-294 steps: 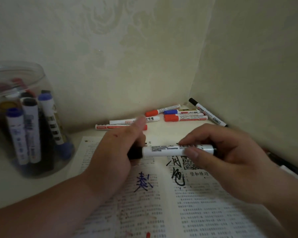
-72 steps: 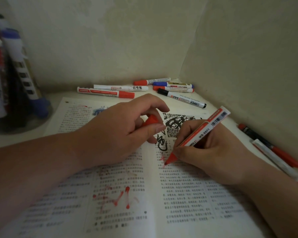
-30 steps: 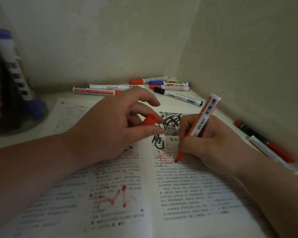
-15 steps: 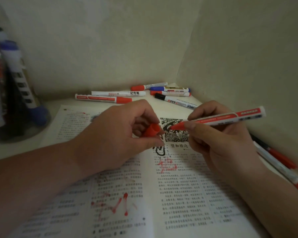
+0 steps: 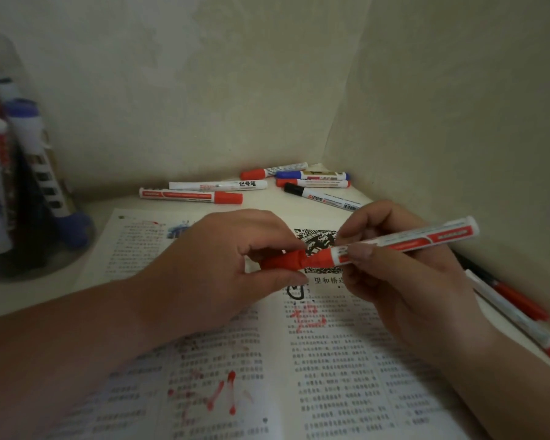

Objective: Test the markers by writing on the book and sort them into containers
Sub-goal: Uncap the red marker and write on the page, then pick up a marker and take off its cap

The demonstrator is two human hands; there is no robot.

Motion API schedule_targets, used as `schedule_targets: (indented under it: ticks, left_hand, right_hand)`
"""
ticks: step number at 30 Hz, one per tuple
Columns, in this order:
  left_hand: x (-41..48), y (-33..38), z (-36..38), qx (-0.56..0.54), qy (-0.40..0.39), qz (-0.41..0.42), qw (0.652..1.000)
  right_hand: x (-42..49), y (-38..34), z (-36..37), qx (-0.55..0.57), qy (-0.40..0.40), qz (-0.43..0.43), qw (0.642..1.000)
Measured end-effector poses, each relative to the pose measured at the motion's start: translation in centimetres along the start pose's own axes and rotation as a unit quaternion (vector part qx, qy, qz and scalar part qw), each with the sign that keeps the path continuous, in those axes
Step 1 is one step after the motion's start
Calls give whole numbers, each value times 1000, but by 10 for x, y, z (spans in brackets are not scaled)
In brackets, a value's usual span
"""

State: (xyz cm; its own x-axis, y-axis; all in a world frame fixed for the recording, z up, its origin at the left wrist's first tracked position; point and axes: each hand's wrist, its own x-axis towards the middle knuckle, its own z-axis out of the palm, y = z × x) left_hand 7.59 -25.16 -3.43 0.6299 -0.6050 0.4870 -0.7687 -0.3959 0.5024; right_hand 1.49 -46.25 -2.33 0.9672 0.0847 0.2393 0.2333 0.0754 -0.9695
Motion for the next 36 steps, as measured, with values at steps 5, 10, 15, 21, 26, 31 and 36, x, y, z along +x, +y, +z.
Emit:
schedule_targets:
  ticks: [5, 10, 15, 21, 26, 31, 36]
  left_hand:
    - [-2, 2, -2, -38, -30, 17, 999]
    - [-4, 4, -2, -93, -31, -4, 995]
    - [-4, 2, -6, -164, 8, -92, 982]
    - [-3, 3, -7, -170, 110, -176, 963]
    - [-2, 12, -6, -140, 156, -162, 964]
    - [-3, 14, -7, -82, 176, -89, 977]
    - [-3, 11, -5, 1, 149, 6, 989]
  right_hand:
    - [-1, -1, 3, -61, -11, -39, 997]
    - [2, 3, -2, -77, 1, 6, 997]
    - [1, 0, -4, 8, 48, -12, 999]
    - [-13, 1, 8, -438, 11, -241, 866]
    - [-15, -4, 9, -449, -3, -238, 861]
    - [-15, -6, 12, -278, 1, -72, 958]
    - [-2, -2, 1, -35, -53, 139, 988]
